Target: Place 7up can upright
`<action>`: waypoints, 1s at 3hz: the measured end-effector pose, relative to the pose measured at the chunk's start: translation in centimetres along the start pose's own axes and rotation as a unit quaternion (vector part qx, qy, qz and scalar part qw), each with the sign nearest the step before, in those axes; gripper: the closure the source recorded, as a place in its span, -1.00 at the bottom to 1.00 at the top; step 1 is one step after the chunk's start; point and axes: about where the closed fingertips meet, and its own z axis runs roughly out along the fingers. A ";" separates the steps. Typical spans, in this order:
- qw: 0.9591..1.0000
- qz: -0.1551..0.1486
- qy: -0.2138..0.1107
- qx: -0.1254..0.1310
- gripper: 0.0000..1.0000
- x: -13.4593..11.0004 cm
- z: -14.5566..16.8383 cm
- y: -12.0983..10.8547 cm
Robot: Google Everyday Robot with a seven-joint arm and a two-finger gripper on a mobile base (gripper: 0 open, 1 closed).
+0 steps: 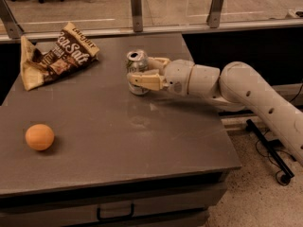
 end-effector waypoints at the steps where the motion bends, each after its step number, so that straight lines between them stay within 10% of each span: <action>1: 1.000 -0.006 0.007 0.006 -1.00 0.1 -0.5 -0.5; 3: 0.993 -0.054 0.046 0.092 -1.00 -3.2 -7.3 -3.6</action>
Offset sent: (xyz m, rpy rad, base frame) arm 0.0064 -0.0708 0.0259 -0.1155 -0.0607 -0.1540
